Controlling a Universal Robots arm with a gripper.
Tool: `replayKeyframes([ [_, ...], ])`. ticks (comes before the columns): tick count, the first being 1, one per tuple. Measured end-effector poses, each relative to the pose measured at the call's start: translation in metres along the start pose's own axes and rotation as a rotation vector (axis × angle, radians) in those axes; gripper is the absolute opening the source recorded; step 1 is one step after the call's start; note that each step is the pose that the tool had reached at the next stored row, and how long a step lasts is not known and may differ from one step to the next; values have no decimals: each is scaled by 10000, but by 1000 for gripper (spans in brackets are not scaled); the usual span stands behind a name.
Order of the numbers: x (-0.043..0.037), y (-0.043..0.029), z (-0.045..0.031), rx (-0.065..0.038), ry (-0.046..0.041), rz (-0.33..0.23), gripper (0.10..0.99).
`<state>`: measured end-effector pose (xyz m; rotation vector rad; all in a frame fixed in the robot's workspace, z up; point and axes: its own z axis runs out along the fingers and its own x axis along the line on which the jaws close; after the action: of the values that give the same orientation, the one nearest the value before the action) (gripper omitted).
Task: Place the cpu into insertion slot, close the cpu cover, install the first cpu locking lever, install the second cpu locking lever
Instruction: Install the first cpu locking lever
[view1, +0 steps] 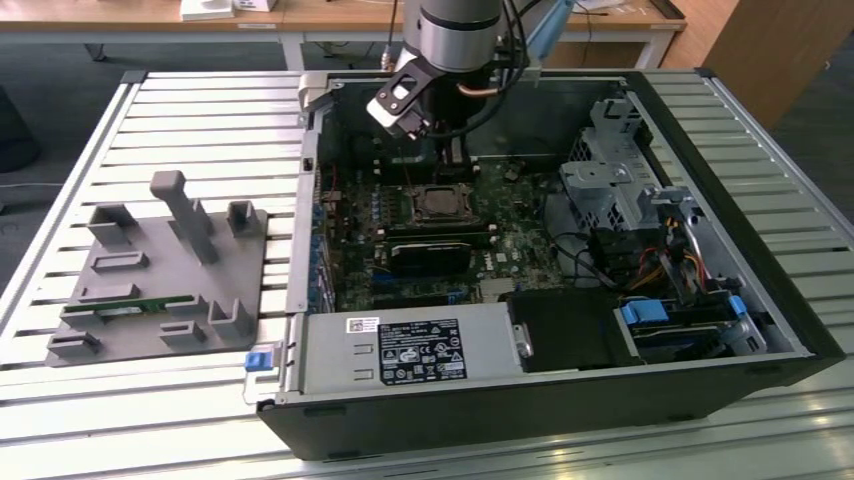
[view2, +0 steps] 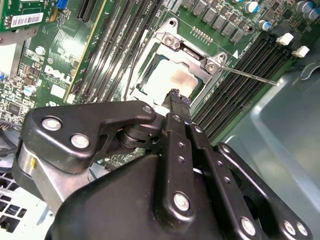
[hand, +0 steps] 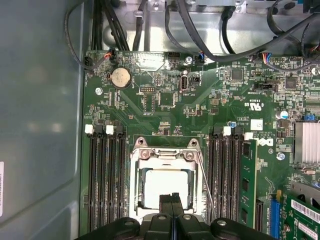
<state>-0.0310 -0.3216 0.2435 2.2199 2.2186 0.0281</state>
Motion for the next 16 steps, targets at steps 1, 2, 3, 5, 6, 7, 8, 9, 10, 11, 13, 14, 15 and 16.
replayKeyframes([
  [1,0,0,-6,0,-1,4,106],
  [2,0,0,-16,-2,1,5,106],
  [3,1,1,-34,-2,2,6,106],
  [5,1,1,-79,-3,3,7,106],
  [6,1,2,-104,-3,3,7,106],
  [7,2,2,-128,-3,3,7,106],
  [8,2,2,-149,-3,2,7,106],
  [9,2,2,-170,-2,1,7,106],
  [10,2,3,-179,-4,1,6,106],
  [11,2,3,-180,-6,4,-16,106],
  [13,2,3,-180,-4,8,-322,106],
  [14,2,3,-180,-1,10,-497,106],
  [15,2,3,-180,2,12,-683,106],
  [16,2,3,-179,3,15,-856,106],
])
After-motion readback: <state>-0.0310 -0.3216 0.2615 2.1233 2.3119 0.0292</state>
